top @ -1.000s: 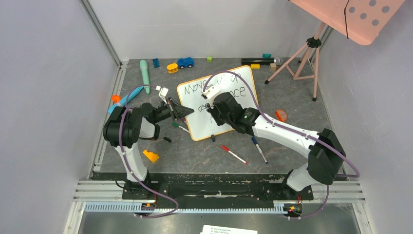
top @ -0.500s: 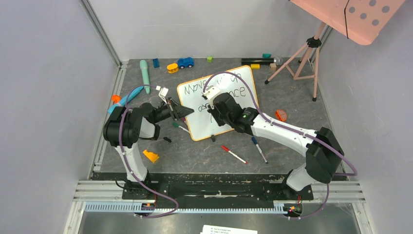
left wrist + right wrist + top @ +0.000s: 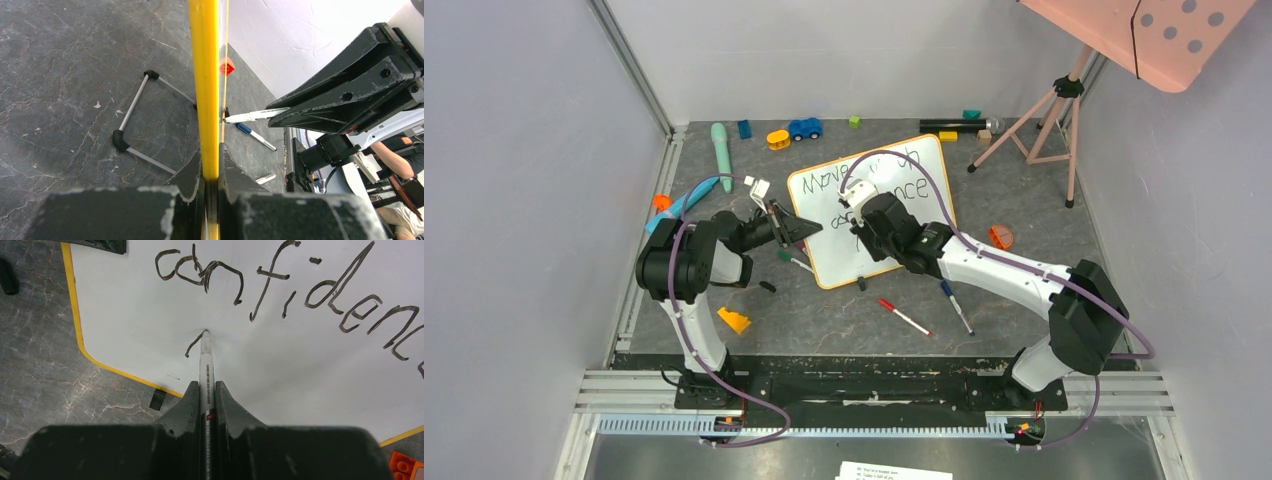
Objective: Write a sentence on the whiteboard
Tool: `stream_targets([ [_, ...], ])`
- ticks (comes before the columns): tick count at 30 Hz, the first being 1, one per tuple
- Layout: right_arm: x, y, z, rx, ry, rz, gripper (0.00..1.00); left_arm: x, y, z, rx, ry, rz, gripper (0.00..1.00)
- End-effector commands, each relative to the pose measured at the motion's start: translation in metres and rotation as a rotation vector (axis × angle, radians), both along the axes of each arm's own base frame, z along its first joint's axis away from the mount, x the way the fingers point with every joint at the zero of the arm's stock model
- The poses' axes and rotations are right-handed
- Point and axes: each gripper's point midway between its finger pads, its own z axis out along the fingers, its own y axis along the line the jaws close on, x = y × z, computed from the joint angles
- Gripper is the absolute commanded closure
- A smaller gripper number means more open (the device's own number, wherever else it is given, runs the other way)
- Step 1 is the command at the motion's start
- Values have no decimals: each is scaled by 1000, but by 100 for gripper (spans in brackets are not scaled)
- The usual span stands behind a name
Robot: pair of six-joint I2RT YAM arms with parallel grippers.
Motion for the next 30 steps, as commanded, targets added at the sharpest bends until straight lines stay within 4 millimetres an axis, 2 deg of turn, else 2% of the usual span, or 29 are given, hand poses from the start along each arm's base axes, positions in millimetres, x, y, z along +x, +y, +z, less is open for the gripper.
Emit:
stream_targets([
  [1,3,2,-5,3,-8,4,100,11,4,-6,73,-186,49,98],
  [13,3,0,-12,-8,-6,-3,100,10,3,-6,73,-186,48,98],
  [30,21,-25,-4,-41,-36,-102,100,11,4,-5,75,-191,50,98],
])
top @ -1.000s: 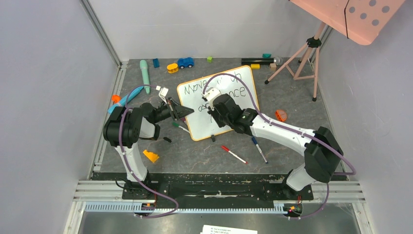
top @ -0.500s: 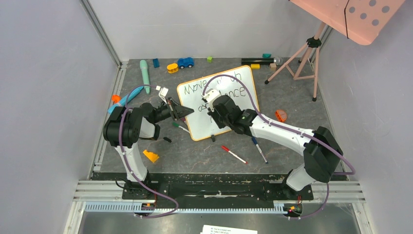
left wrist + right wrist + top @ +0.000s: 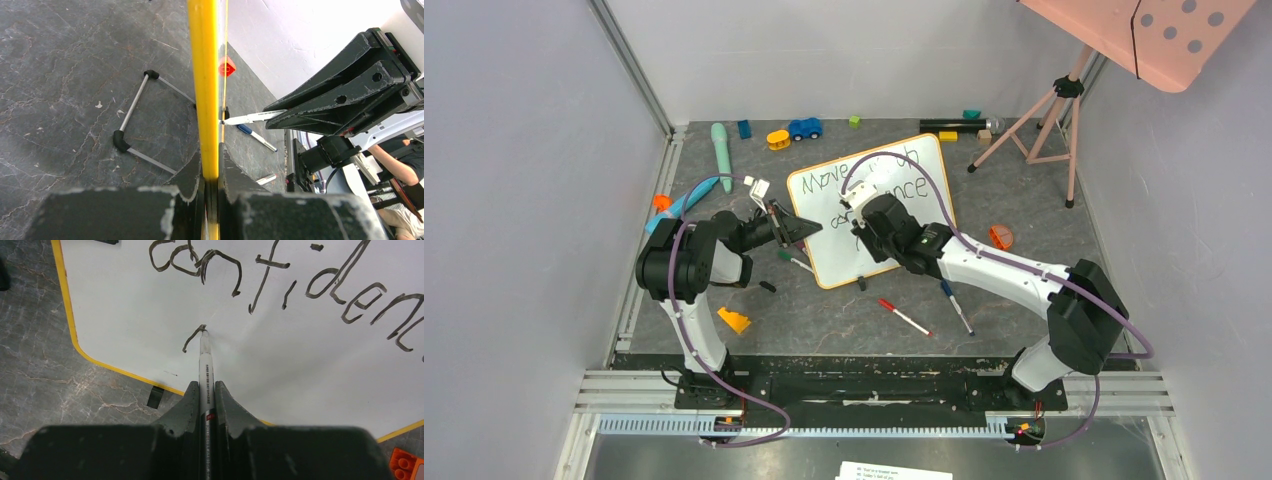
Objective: Write a sentence on the whiteboard
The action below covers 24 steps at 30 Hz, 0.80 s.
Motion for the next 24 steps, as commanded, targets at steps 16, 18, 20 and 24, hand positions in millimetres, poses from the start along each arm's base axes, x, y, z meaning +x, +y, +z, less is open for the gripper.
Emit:
stream_targets([
  [16,6,-23,-9,-14,4,-63,100,9,3,-5,76,-190,47,98],
  [18,1,-24,-13,-14,19,-58,100,9,4,-5,76,-192,47,98],
  [20,-2,-26,-17,-13,30,-52,100,9,4,-5,75,-189,47,98],
  [24,-6,-29,-21,-18,40,-49,100,9,4,-5,75,-190,48,98],
])
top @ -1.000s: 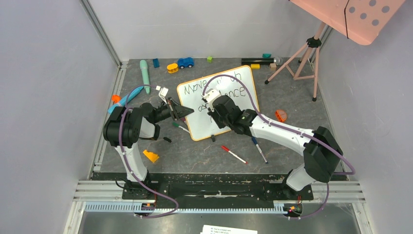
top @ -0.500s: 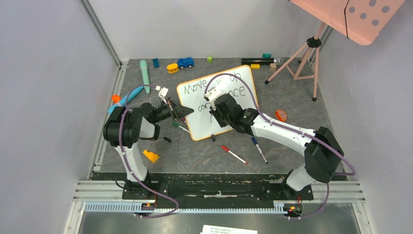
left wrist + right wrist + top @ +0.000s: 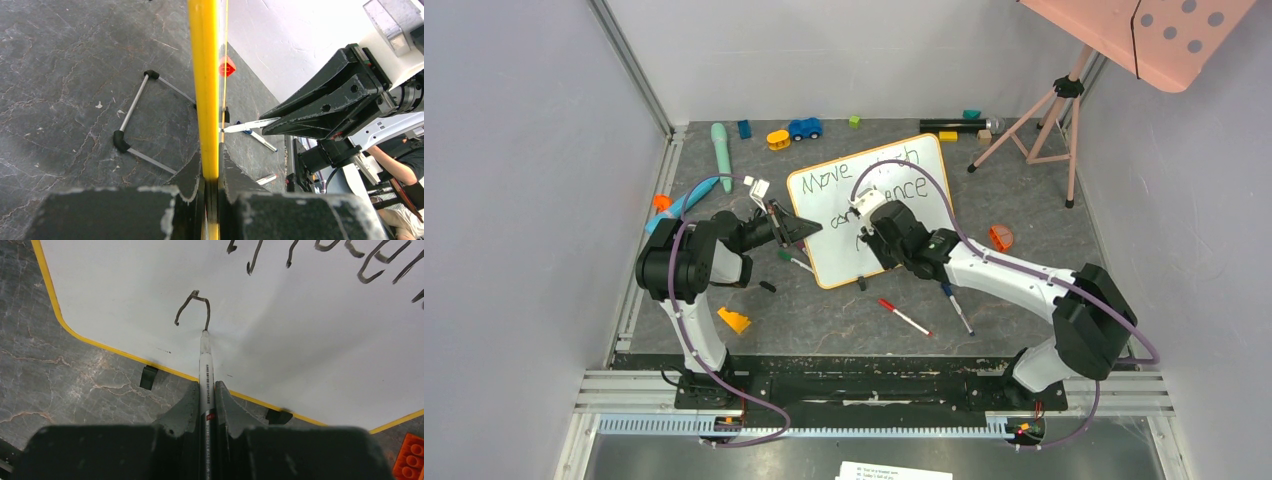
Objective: Write a sentence on the whiteboard
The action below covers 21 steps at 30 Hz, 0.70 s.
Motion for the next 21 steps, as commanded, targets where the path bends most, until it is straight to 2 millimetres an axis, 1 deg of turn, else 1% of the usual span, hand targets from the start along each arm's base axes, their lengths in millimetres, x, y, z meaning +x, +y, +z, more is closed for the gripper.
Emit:
stream_targets([
  [1,4,-11,-5,-9,-3,-35,100,9,4,-5,76,-190,46,98],
  [5,7,-8,1,-2,-13,-39,100,9,4,-5,76,-190,45,98],
  [8,11,-6,21,26,-41,-43,100,8,4,-5,76,-193,45,98],
  [11,12,-7,49,97,-116,-51,100,9,3,-4,76,-193,44,98],
  [14,10,-7,64,139,-157,-35,100,9,4,-5,75,-188,46,98],
  [16,9,-8,66,143,-164,-29,100,9,4,-4,76,-193,46,98],
  [21,13,-11,56,94,-147,-46,100,8,4,-5,76,-191,47,98],
])
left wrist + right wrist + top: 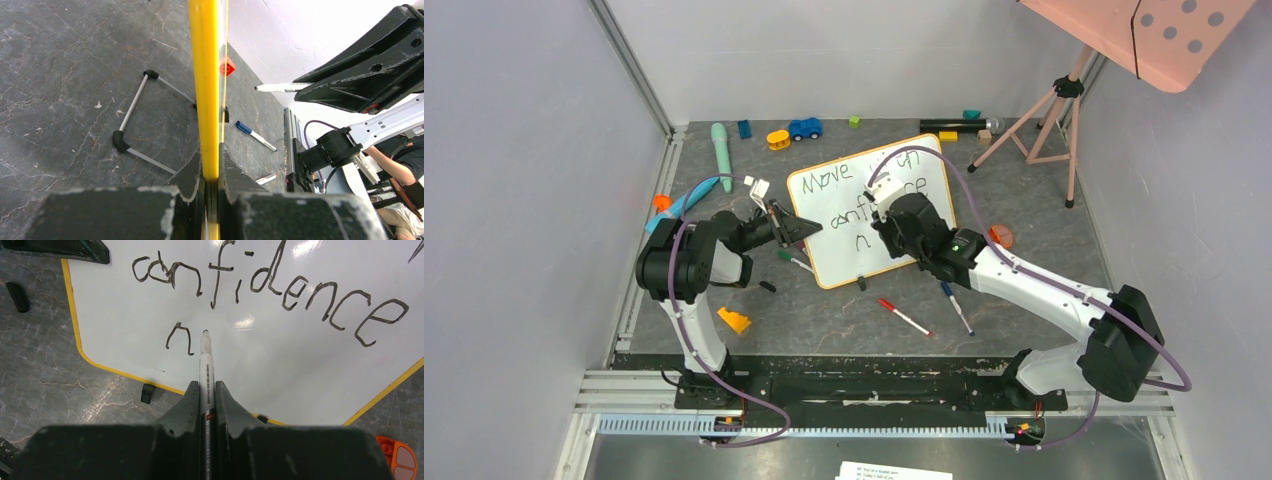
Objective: Write a sentence on the whiteboard
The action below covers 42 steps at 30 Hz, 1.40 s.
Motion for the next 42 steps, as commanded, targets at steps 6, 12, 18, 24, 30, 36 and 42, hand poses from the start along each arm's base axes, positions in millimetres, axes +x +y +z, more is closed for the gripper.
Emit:
stream_targets([
  [6,12,3,-12,-53,8,-18,100,8,4,-5,75,-189,49,98],
  [12,16,3,-20,-76,14,-33,100,8,4,-5,75,-188,49,98],
  [18,20,-2,-21,-90,8,-61,100,7,4,-5,76,-188,51,98],
  [24,23,-6,-18,-96,-2,-78,100,7,4,-5,77,-188,51,98],
  [30,28,-7,-20,-103,-5,-94,100,7,4,-5,76,-190,51,98],
  [36,32,-4,-25,-127,-7,-76,100,7,4,-5,76,-191,50,98],
  [42,29,3,-26,-115,4,-33,100,7,4,-5,78,-193,53,98],
])
